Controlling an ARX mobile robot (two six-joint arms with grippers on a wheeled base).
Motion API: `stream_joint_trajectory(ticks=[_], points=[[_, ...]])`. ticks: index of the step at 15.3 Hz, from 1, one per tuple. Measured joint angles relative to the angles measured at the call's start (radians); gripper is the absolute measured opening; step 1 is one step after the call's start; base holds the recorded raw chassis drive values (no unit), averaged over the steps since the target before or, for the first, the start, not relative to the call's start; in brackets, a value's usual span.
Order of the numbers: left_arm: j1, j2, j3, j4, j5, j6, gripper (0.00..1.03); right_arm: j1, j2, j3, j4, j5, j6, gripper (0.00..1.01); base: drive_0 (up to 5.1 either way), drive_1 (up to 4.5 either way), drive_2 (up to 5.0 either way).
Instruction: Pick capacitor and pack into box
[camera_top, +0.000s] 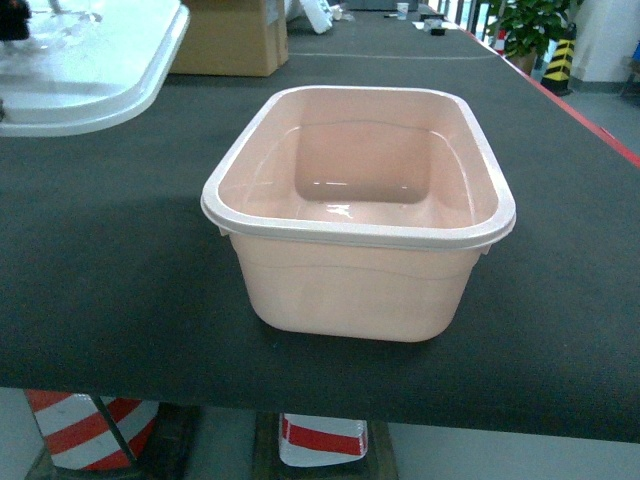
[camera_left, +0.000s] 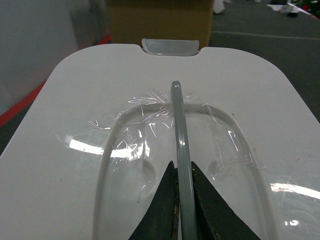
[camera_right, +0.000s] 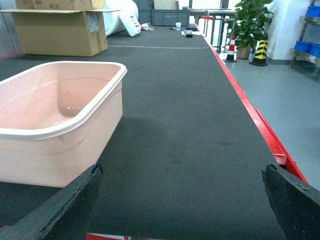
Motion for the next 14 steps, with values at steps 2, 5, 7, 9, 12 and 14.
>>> stream_joint_trajectory(ticks=[2, 5, 7, 9, 12, 14], points=[[-0.12, -0.049, -0.023, 0.0, -0.024, -0.019, 0.02, 0.0, 0.0, 0.0, 0.0, 0.0, 0.0, 0.98, 0.0, 0.0, 0.0], [-0.283, -0.029, -0.021, -0.001, -0.082, -0.035, 0.02, 0.0, 0.0, 0.0, 0.0, 0.0, 0.0, 0.98, 0.0, 0.0, 0.0], [-0.362, 0.028, 0.009, -0.009, -0.124, -0.042, 0.02, 0.0, 0.0, 0.0, 0.0, 0.0, 0.0, 0.98, 0.0, 0.0, 0.0], [-0.509, 0.185, 0.139, -0.024, -0.218, -0.062, 0.02, 0.0, 0.0, 0.0, 0.0, 0.0, 0.0, 0.98, 0.0, 0.0, 0.0], [-0.546, 0.234, 0.192, -0.05, -0.267, -0.066, 0.02, 0.0, 0.0, 0.0, 0.0, 0.0, 0.0, 0.98, 0.0, 0.0, 0.0], [-0.566, 0.254, 0.193, -0.056, -0.288, -0.069, 0.02, 0.0, 0.0, 0.0, 0.0, 0.0, 0.0, 0.98, 0.0, 0.0, 0.0]])
